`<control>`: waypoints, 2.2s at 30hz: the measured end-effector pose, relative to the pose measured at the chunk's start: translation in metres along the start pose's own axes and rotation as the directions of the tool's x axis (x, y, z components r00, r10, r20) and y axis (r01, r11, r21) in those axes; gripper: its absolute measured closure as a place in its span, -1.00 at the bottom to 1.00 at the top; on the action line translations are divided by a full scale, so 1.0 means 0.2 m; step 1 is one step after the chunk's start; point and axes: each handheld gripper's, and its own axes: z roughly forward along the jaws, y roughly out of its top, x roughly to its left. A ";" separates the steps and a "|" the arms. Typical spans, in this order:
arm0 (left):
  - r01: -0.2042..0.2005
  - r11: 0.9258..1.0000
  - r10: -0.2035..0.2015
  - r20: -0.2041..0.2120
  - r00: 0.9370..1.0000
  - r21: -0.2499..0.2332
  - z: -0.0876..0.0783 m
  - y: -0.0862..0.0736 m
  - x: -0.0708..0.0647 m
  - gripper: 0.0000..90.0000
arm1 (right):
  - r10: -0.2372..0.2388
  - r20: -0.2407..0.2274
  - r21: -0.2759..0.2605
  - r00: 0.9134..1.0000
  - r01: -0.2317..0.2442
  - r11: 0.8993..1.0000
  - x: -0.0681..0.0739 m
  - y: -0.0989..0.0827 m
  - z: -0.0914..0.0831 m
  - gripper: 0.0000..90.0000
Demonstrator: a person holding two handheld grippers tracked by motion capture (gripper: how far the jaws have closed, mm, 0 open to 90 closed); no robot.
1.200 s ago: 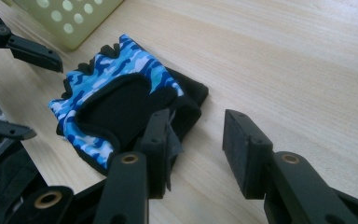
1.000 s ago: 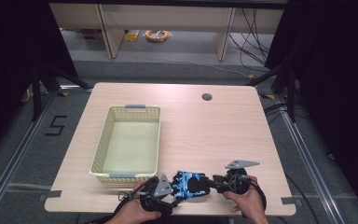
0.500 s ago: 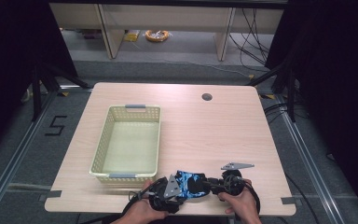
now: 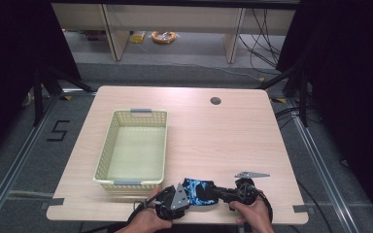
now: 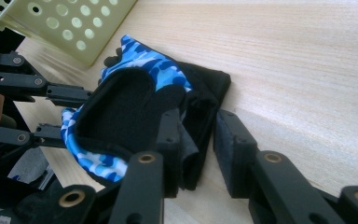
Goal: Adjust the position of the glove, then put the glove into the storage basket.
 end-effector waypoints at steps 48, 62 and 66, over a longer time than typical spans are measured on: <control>-0.018 0.994 0.016 -0.022 1.000 -0.109 -0.26 0.05 -0.01 0.66 | -0.154 -0.056 -0.165 0.986 0.144 0.976 0.29 0.09 -0.17 0.92; -0.042 0.990 0.031 -0.090 0.995 -0.131 -0.51 0.12 0.12 0.66 | -0.289 -0.055 -0.177 0.956 0.276 0.945 0.49 0.33 -0.21 0.92; -0.031 0.991 0.015 -0.122 0.992 -0.134 -0.58 0.11 0.18 0.66 | -0.326 -0.051 -0.173 0.944 0.313 0.934 0.54 0.40 -0.18 0.92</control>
